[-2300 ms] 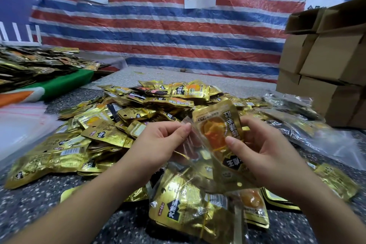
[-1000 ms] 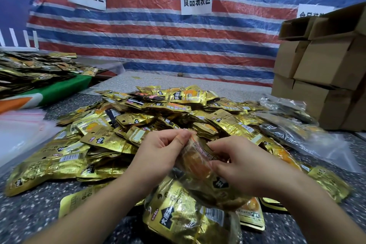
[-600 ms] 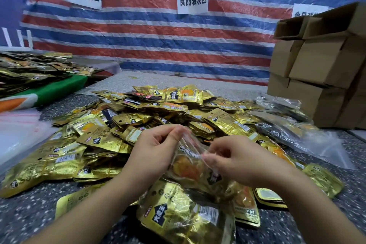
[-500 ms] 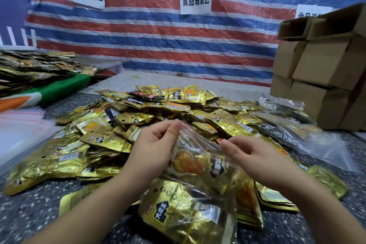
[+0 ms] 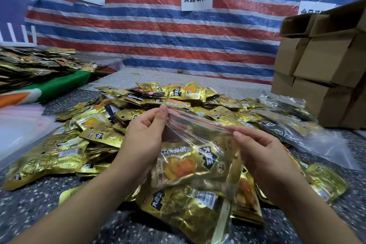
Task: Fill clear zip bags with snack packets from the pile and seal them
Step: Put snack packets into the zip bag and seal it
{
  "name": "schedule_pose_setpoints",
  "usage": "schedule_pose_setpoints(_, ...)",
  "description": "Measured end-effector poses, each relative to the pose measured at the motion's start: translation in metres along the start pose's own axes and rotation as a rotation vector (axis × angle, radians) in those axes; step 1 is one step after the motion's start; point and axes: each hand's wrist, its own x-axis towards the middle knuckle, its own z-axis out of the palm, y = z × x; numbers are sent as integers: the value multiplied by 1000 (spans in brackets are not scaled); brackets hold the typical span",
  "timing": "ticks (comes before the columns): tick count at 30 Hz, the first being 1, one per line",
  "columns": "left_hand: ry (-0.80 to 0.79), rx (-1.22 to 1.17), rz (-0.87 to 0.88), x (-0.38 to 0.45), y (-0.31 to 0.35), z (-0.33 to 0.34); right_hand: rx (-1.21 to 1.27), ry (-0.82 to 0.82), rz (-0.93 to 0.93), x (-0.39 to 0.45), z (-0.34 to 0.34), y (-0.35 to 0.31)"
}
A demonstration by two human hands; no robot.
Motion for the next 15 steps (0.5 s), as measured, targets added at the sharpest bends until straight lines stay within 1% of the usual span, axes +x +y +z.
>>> schedule_pose_setpoints(5,-27,35,51,-2,2,1,-108,-3,-57,-1,1,-4)
schedule_pose_setpoints(7,-46,44,78,-1,3,1,-20,1,-66,-2,1,-5)
schedule_pose_setpoints(10,-59,49,85,0,3,-1,222,-12,-21,-3,5,-9)
schedule_pose_setpoints(13,-136,134,-37,2,3,-4,310,-8,11,-2,6,-9)
schedule_pose_setpoints(15,-278,266,-152,2,2,-7,365,28,24,0,4,-11)
